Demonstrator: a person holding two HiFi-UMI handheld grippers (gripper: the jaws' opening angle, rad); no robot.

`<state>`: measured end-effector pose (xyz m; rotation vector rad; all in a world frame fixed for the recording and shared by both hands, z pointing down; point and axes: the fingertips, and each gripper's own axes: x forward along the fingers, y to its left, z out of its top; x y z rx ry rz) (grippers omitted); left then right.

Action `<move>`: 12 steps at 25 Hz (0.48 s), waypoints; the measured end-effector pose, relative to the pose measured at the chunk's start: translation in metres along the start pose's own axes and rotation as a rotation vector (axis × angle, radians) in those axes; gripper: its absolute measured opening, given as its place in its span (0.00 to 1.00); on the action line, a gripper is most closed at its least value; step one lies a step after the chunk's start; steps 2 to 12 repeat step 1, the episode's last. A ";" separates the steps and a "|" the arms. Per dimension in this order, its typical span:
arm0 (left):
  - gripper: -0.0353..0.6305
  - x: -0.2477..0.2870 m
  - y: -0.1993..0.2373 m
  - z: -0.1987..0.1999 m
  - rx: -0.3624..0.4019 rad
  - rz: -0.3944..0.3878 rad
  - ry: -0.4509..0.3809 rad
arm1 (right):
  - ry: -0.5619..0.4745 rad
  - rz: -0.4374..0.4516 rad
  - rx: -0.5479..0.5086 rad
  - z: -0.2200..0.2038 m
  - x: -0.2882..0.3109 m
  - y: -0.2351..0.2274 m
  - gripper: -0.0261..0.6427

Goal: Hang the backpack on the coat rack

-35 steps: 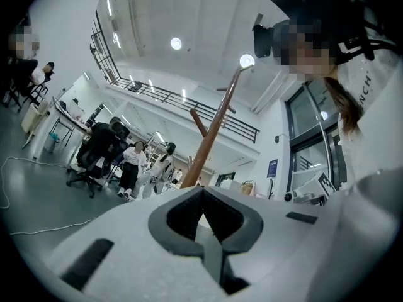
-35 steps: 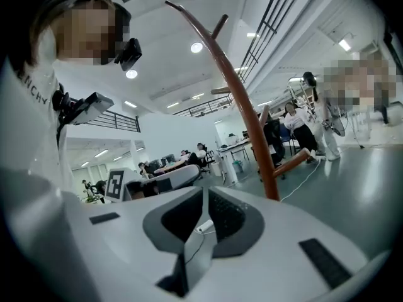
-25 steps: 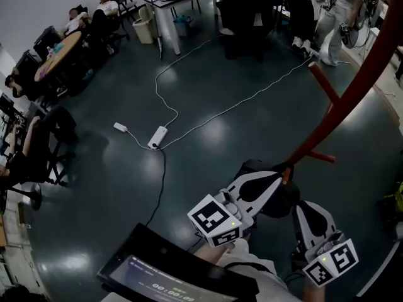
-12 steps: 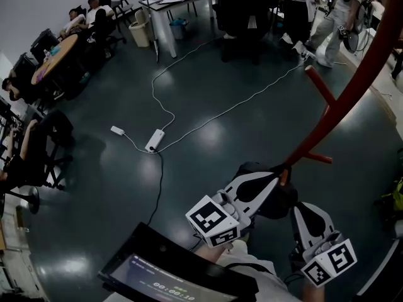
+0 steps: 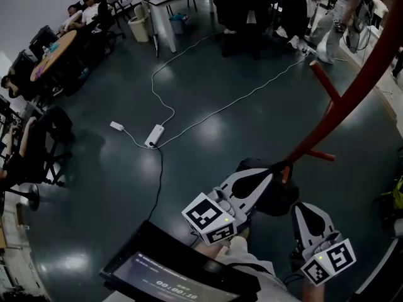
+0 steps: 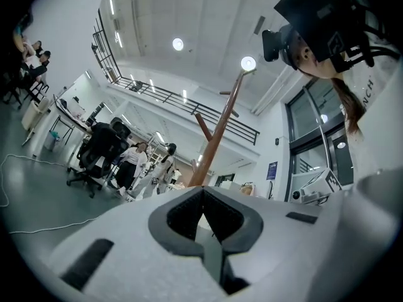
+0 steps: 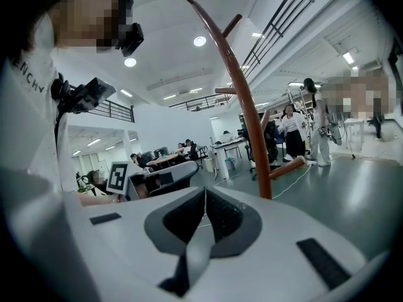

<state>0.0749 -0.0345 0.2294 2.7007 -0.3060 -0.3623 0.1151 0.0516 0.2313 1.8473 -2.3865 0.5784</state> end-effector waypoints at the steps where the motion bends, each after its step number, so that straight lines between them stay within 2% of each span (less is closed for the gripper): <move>1: 0.07 -0.001 0.001 0.000 0.000 0.005 0.001 | 0.002 -0.001 0.002 -0.001 0.001 0.000 0.08; 12: 0.07 -0.001 0.001 0.000 0.000 0.005 0.001 | 0.002 -0.001 0.002 -0.001 0.001 0.000 0.08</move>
